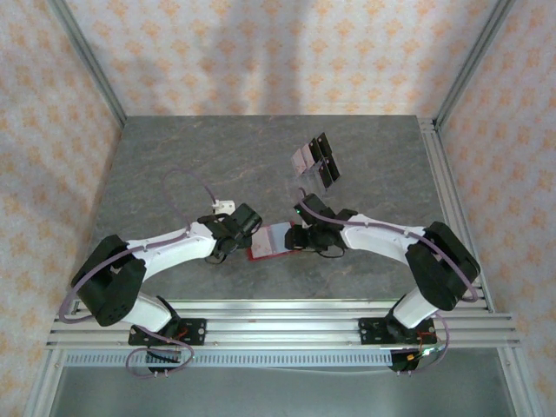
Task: Put the credit cards into the card holder
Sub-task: Turn over the card slot in the card holder.
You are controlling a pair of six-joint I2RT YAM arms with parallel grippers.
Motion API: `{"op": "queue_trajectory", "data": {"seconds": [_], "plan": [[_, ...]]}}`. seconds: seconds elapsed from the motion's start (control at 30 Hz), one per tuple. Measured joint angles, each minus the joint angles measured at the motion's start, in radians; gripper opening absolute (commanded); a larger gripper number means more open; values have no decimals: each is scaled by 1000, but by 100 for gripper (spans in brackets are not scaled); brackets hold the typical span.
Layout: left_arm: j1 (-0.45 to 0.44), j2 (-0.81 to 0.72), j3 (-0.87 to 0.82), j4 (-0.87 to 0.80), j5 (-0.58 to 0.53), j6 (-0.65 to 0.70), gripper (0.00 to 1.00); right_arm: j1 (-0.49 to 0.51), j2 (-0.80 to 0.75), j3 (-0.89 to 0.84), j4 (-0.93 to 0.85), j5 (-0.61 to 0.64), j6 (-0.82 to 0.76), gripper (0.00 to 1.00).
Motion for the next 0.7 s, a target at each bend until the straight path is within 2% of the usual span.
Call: {"op": "queue_trajectory", "data": {"seconds": [0.7], "plan": [[0, 0, -1, 0, 0, 0, 100, 12, 42, -11, 71, -16, 44, 39]]}}
